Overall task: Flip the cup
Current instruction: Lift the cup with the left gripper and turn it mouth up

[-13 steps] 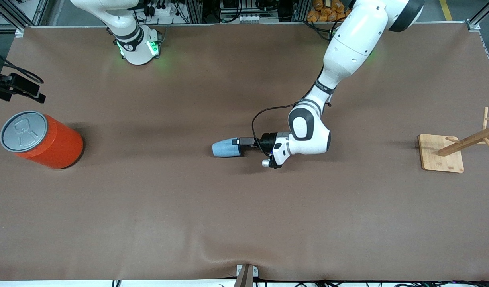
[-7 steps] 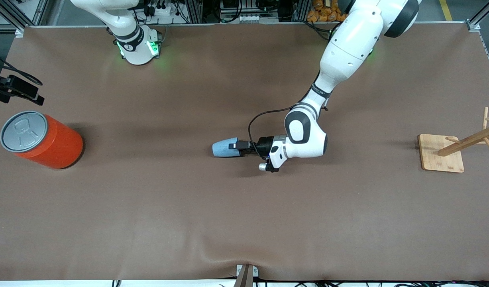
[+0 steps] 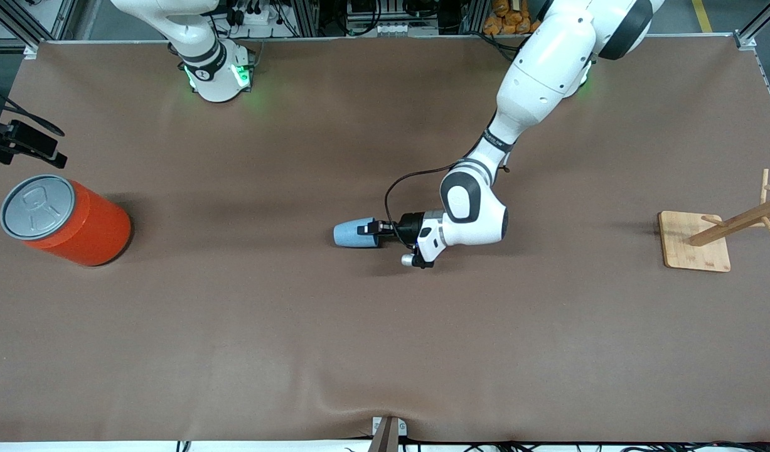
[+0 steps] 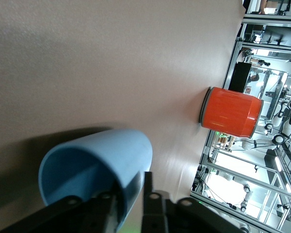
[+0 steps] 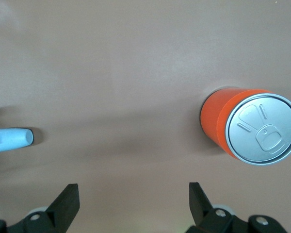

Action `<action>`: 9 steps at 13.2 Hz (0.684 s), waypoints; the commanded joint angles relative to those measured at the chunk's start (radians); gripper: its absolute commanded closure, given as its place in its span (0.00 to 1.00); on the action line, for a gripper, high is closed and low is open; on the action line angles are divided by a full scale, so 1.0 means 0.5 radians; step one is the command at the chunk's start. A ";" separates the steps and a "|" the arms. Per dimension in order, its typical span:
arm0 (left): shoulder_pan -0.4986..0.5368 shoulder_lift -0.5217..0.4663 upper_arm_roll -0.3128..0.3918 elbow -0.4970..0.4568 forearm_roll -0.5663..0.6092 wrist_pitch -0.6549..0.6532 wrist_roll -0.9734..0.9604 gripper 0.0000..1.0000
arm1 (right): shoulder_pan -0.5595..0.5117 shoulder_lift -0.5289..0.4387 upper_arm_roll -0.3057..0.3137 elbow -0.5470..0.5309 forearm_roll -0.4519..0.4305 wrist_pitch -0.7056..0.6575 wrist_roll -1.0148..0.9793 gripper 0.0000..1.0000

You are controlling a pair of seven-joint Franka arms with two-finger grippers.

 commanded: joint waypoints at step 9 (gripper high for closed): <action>0.083 -0.373 0.022 0.088 0.868 -0.017 -0.997 1.00 | -0.018 0.037 0.034 0.055 -0.022 -0.034 0.027 0.00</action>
